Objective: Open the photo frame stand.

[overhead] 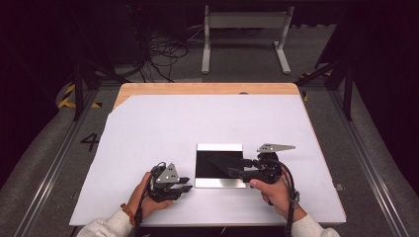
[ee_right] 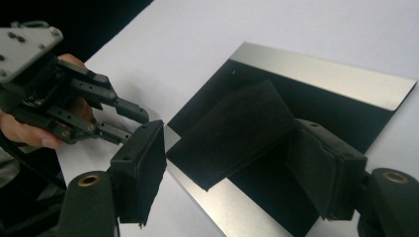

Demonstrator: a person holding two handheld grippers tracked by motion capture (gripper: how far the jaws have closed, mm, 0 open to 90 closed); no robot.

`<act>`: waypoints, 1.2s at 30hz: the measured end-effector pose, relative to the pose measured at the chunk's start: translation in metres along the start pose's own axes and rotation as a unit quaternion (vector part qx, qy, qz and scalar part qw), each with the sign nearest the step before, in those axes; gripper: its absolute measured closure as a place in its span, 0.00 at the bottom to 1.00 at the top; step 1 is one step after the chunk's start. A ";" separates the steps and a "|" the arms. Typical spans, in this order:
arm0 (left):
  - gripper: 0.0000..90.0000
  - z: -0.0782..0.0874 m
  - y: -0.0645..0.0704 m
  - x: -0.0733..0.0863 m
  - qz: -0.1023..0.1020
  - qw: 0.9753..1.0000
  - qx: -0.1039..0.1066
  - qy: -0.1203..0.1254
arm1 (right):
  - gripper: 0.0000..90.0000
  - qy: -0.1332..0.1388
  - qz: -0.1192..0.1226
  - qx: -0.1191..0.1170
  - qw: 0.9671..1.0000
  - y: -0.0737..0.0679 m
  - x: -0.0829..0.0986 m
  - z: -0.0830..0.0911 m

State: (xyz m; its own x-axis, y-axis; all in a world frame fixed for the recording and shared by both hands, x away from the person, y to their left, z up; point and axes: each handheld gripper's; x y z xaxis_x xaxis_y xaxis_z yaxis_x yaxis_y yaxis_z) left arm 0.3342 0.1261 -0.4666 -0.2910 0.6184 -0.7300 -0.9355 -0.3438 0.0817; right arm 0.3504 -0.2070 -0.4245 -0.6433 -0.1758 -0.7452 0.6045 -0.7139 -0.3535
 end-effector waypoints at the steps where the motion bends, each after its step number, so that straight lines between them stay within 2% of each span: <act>1: 0.76 0.000 0.000 0.000 0.000 1.000 0.000 -0.001 | 0.35 0.001 -0.002 -0.005 1.000 0.001 0.001 -0.002; 12: 0.73 -0.001 0.000 -0.001 0.003 1.000 0.003 0.000 | 0.38 0.001 -0.017 -0.024 1.000 0.004 0.000 -0.008; 16: 0.70 0.000 -0.002 -0.001 0.006 1.000 0.003 0.009 | 0.40 0.001 -0.018 -0.031 0.999 0.006 0.000 -0.008; 20: 0.70 0.002 -0.003 -0.001 0.008 1.000 0.004 0.017 | 0.42 0.002 -0.017 -0.030 0.999 0.005 0.001 -0.008; 25: 0.67 0.002 -0.003 -0.001 0.011 1.000 0.004 0.014 | 0.45 -0.004 -0.020 -0.022 1.000 0.002 0.001 -0.007; 33: 0.66 0.002 -0.003 -0.001 0.009 1.000 0.001 0.018 | 0.40 0.002 -0.030 -0.021 0.999 0.003 -0.001 -0.007; 36: 0.66 0.002 -0.003 -0.001 0.008 1.000 0.002 0.017 | 0.39 0.002 -0.041 -0.020 0.999 0.003 -0.002 -0.009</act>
State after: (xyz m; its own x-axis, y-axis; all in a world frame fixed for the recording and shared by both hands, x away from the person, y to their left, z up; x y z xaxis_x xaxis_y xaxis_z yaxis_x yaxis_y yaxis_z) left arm 0.3367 0.1278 -0.4645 -0.2993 0.5886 -0.7510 -0.9314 -0.3509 0.0962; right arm 0.3575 -0.2030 -0.4288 -0.6896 -0.1151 -0.7150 0.5681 -0.6982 -0.4355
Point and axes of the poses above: each handheld gripper's, and its own axes: z roughly backward along the jaws, x roughly out of its underside, y roughly to its right, and after that the axes turned 5 degrees about x, right-handed
